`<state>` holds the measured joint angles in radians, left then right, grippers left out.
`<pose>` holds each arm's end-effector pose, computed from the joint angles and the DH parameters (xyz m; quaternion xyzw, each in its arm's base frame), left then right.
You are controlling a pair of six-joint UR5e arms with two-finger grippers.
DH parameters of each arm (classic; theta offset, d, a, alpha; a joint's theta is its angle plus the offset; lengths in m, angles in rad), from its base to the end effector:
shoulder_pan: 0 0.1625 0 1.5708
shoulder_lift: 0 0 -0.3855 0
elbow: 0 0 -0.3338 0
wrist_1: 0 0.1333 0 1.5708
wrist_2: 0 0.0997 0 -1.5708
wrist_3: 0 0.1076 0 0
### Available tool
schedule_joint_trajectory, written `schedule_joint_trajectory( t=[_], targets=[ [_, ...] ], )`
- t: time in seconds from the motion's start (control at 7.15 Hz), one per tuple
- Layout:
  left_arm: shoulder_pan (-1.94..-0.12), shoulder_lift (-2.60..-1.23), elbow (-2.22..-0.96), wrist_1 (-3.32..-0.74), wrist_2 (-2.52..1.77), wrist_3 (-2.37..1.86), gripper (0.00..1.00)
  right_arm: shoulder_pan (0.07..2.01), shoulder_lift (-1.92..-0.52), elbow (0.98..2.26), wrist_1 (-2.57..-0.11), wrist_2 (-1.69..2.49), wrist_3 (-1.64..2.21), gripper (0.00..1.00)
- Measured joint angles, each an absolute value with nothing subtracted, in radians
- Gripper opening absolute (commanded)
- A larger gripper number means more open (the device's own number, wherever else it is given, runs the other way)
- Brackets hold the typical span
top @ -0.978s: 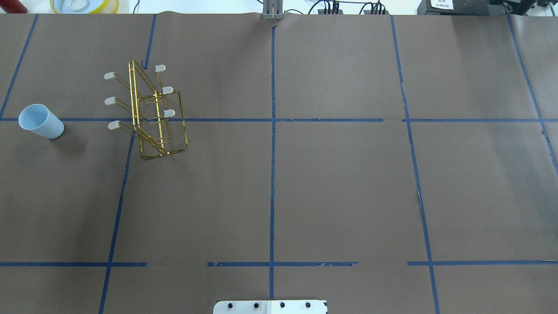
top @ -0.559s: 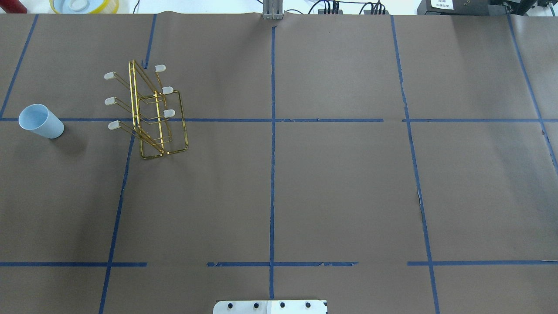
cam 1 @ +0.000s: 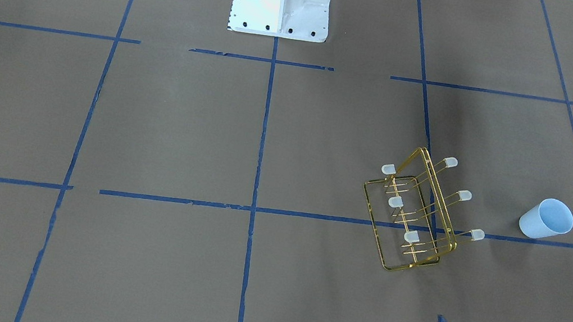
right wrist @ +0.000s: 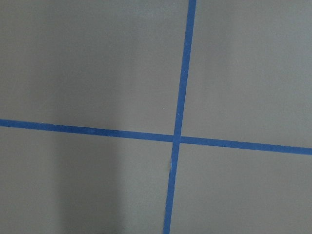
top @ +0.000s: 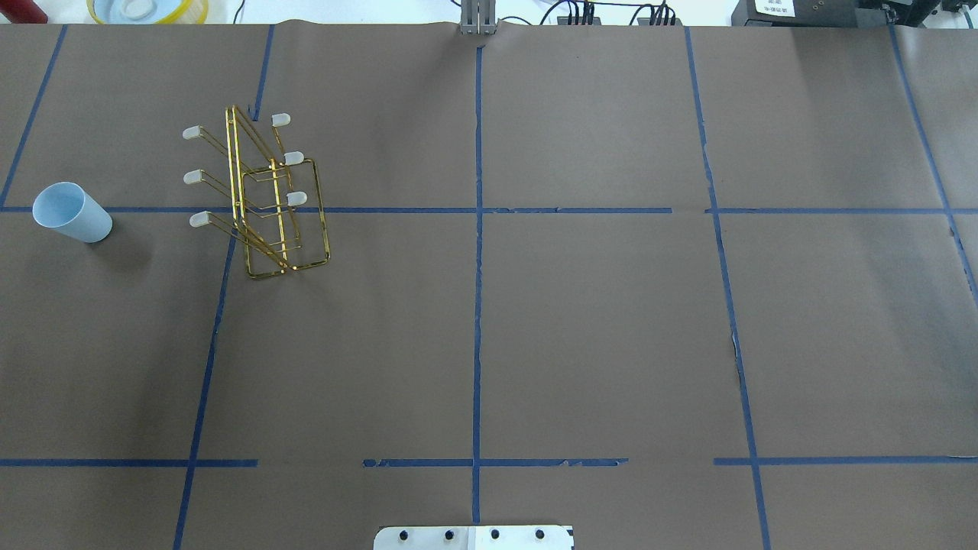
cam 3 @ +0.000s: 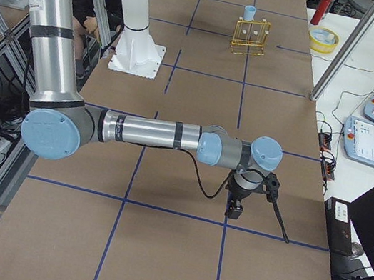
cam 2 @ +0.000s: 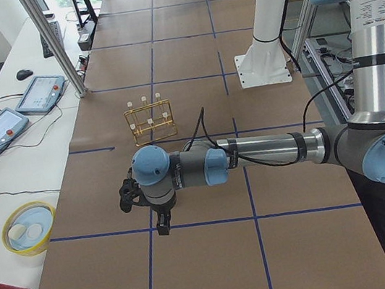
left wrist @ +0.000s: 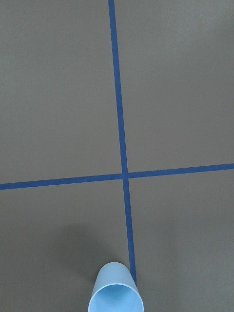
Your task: Hang cup on cup holder
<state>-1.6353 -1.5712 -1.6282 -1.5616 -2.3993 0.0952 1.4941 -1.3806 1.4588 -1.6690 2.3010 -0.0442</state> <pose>-0.0820 -0.4321 0.5965 0.0543 0.3993 0.0238 0.9149 0.0228 -0.5070 0.5971 -0.0151 -0.3568 -0.0529 0.9326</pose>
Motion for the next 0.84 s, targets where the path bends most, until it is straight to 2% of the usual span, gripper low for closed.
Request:
schedule_joint_trajectory(
  t=[0.84],
  targets=[
    [-1.633,-1.578,-1.622,-1.604,-2.396,0.091,1.0,1.494,-1.381,1.459,-1.669,2.301,-0.044,1.0]
  ],
)
